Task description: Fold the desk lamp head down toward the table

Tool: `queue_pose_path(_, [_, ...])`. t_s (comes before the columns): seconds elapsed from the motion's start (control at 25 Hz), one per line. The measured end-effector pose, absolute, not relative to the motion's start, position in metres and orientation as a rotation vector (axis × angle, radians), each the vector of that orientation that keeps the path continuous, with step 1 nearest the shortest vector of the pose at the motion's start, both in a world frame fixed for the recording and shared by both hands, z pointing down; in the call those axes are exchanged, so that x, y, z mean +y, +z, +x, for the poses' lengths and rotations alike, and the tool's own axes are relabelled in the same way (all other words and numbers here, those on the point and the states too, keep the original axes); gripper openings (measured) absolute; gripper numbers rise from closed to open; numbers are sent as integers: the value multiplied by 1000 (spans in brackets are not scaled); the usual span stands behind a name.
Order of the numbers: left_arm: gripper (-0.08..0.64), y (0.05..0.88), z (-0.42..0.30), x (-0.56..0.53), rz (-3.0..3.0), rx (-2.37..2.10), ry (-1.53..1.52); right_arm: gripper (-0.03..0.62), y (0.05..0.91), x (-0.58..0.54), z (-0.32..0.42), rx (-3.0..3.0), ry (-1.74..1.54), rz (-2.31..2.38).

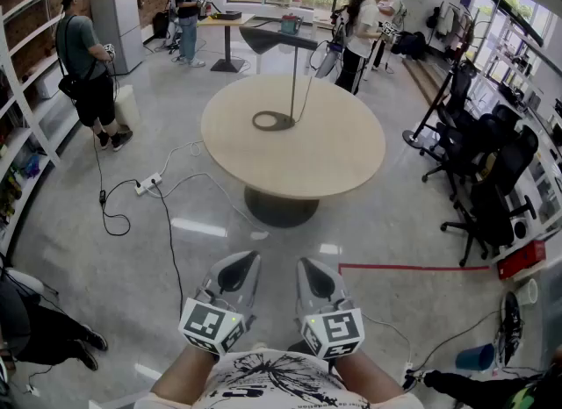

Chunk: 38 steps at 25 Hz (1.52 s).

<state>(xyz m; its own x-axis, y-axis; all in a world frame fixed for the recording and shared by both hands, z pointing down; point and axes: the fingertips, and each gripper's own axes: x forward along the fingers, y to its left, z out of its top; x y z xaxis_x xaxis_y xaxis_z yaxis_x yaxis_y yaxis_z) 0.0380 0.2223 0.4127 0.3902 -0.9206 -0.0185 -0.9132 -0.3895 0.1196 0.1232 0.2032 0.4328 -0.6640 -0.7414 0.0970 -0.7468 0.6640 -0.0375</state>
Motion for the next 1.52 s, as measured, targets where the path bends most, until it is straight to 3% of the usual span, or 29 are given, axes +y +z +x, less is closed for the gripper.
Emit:
queue_pose_path(0.92, [5, 440, 1, 215, 2434, -1692, -144, 9, 454, 192, 95, -2779, 138, 1205])
queue_pose_path(1.52, [5, 453, -33, 83, 2345, -1749, -95, 9, 466, 32, 88, -2748, 215, 1237])
